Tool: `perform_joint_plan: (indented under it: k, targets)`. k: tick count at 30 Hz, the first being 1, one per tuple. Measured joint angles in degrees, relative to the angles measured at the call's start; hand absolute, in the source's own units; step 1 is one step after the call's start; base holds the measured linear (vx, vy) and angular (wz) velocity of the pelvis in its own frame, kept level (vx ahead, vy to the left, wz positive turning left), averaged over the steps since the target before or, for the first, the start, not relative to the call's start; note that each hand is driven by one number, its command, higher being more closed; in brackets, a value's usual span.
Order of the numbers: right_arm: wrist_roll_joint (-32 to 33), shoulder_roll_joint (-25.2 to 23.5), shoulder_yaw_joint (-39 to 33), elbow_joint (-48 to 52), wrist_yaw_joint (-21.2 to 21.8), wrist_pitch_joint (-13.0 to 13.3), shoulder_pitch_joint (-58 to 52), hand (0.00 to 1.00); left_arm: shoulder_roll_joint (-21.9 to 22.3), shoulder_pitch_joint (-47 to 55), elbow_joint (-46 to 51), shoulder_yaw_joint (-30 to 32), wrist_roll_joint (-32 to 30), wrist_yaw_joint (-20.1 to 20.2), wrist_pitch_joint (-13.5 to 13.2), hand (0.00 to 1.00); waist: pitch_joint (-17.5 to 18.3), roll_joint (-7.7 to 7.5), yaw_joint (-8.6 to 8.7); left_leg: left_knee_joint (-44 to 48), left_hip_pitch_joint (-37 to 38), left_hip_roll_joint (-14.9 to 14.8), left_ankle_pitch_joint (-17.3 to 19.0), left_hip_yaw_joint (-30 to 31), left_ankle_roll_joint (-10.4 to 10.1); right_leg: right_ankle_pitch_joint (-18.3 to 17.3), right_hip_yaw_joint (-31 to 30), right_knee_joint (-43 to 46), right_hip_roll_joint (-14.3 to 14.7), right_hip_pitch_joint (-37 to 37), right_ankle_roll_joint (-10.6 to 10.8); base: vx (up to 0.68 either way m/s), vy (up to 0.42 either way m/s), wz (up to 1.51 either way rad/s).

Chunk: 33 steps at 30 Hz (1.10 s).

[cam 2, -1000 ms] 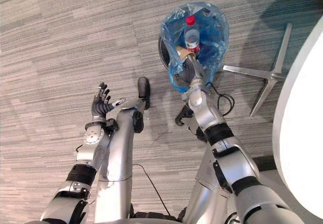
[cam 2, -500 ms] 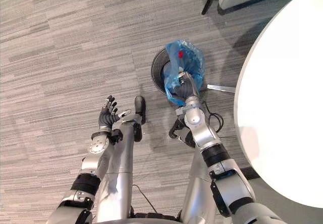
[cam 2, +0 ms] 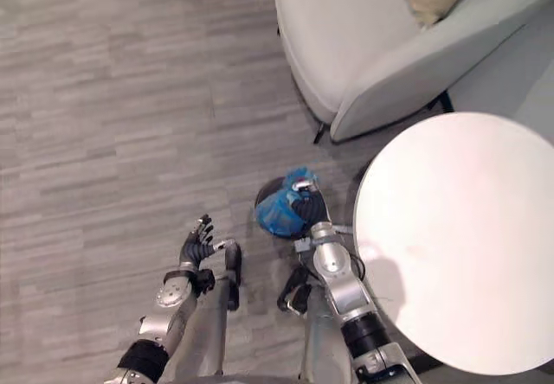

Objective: Gather rubbish on tea table into small bin, then transfer packed bag to large trash can.

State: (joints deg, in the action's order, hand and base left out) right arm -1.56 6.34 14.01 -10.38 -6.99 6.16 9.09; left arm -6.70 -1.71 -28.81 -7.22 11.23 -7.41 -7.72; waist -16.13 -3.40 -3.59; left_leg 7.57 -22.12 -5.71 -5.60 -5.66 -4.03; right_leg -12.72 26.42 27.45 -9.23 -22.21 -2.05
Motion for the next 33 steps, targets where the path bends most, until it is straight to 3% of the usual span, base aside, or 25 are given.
perform_joint_plan:
  k: [8, 20, 33]
  targets:
    - [4.9, 1.6, -1.3, 1.5, 5.4, 0.1, -6.0, 1.00, -0.9, 8.2, 4.1, -0.1, -2.9, 2.4, 0.0, 0.00, 6.2, 0.91, 1.20, -8.6, 10.2, 0.7, -1.4, -0.9, 0.0, 2.7, -0.6, -8.8, 2.3, 9.3, 1.5, 0.08, 0.035, -0.08]
    - [9.7, 4.7, 0.6, 5.3, 11.1, 0.3, -6.8, 1.00, -1.3, 11.7, 13.5, -1.5, -3.7, 4.9, -0.4, 0.00, 9.3, 2.82, 1.21, -11.5, 15.8, 0.6, -1.4, -0.9, 0.0, 4.4, -1.7, -14.0, 4.1, 15.0, 1.7, 0.03, 0.008, -0.06]
    - [20.4, 8.9, 6.6, 7.6, 17.3, 0.2, -6.0, 1.00, -5.7, 6.0, 17.7, -9.6, -14.3, 7.4, -2.8, 0.00, 12.6, 5.05, 1.81, -11.9, 18.3, -0.4, -1.3, -0.1, 0.0, 4.9, -3.1, -14.7, 5.5, 16.9, 1.3, -0.02, -0.023, -0.06]
